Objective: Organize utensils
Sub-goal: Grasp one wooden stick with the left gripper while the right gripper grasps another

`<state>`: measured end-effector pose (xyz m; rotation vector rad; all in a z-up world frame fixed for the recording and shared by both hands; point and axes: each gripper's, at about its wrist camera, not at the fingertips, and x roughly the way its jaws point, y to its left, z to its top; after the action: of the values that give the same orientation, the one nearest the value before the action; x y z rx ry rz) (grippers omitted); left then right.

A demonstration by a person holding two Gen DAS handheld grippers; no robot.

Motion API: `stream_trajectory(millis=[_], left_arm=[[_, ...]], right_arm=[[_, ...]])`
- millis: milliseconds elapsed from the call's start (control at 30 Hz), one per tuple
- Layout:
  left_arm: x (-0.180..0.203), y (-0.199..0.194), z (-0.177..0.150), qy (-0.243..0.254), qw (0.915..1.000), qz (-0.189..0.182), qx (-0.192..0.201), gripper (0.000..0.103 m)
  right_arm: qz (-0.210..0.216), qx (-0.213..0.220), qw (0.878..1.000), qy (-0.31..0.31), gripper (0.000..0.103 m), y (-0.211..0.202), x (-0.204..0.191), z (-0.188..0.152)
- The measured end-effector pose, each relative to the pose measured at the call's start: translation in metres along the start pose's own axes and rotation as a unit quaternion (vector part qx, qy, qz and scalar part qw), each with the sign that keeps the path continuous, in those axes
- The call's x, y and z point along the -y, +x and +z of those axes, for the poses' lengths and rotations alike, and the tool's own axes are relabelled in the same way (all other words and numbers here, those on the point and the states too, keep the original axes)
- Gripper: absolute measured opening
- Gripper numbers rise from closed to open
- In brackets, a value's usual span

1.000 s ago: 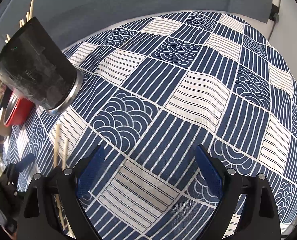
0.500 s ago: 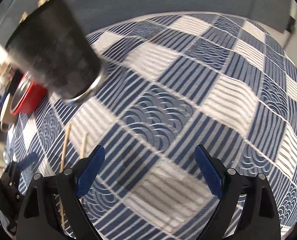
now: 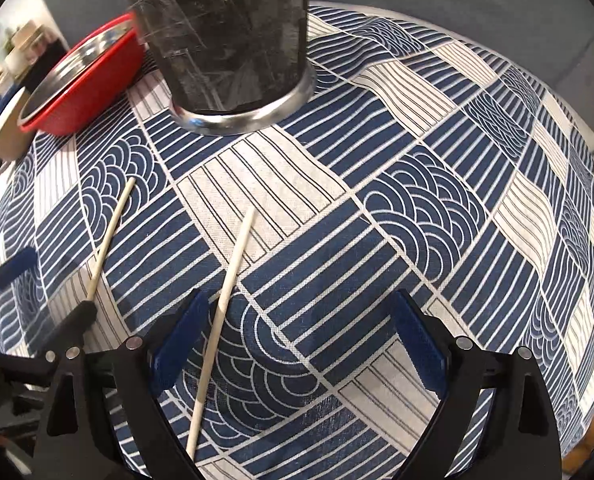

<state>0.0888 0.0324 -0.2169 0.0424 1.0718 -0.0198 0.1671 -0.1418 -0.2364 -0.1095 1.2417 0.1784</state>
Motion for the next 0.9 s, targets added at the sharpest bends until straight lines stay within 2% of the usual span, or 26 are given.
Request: stream_trajectory(millis=[33, 67, 300, 467, 500, 567, 600, 633, 667, 700, 733, 767, 800, 833, 900], left_arm=[[0.0, 0.0, 0.001, -0.001, 1.0, 0.001, -0.003, 0.099], [0.0, 0.001, 0.001, -0.002, 1.0, 0.002, -0.006, 0.099], [0.007, 0.005, 0.005, -0.013, 0.9998, 0.009, -0.007, 0.099], [0.008, 0.006, 0.005, -0.009, 0.9999, 0.012, -0.007, 0.099], [0.009, 0.006, 0.006, -0.006, 0.9999, 0.01, -0.01, 0.099], [0.009, 0.009, 0.009, 0.001, 0.9998, 0.003, -0.022, 0.099], [0.009, 0.01, 0.01, 0.002, 0.9996, 0.0, -0.029, 0.099], [0.01, 0.01, 0.012, 0.007, 0.9995, -0.003, -0.031, 0.097], [0.011, 0.009, 0.013, 0.014, 0.9994, -0.009, -0.029, 0.093], [0.014, 0.006, 0.013, 0.028, 0.9992, -0.018, -0.023, 0.081], [0.019, 0.002, 0.014, 0.046, 0.9983, -0.03, -0.02, 0.06], [0.021, 0.0, 0.015, 0.052, 0.9978, -0.035, -0.022, 0.045], [0.024, -0.002, 0.017, 0.054, 0.9972, -0.042, -0.031, 0.015], [0.024, -0.001, 0.018, 0.052, 0.9966, -0.05, -0.041, 0.006], [0.022, 0.0, 0.019, 0.044, 0.9967, -0.052, -0.044, 0.006]], right_arm=[[-0.004, -0.007, 1.0, 0.009, 0.095, 0.002, 0.002, 0.001], [-0.003, -0.011, 1.0, 0.013, 0.096, 0.003, 0.004, 0.001], [0.002, -0.007, 1.0, 0.0, 0.096, 0.005, 0.003, 0.003], [0.004, -0.004, 1.0, -0.014, 0.094, 0.0, 0.009, -0.011], [0.004, -0.002, 1.0, -0.015, 0.087, -0.002, 0.012, -0.011], [0.004, 0.008, 1.0, -0.014, 0.062, -0.01, 0.017, -0.017], [0.006, 0.012, 1.0, -0.017, 0.031, -0.015, 0.018, -0.019], [0.005, 0.009, 1.0, -0.022, 0.012, -0.018, 0.018, -0.02], [0.004, 0.009, 1.0, -0.027, 0.009, -0.018, 0.02, -0.023], [0.005, 0.011, 0.999, -0.035, 0.007, -0.019, 0.022, -0.025], [0.007, 0.011, 0.999, -0.035, 0.007, -0.02, 0.025, -0.026], [0.009, 0.008, 1.0, -0.029, 0.006, -0.019, 0.027, -0.026], [0.0, 0.002, 1.0, -0.012, 0.004, -0.019, 0.035, -0.025], [-0.004, -0.001, 1.0, -0.003, 0.004, -0.02, 0.039, -0.021], [-0.011, -0.006, 1.0, 0.009, 0.004, -0.021, 0.053, -0.02]])
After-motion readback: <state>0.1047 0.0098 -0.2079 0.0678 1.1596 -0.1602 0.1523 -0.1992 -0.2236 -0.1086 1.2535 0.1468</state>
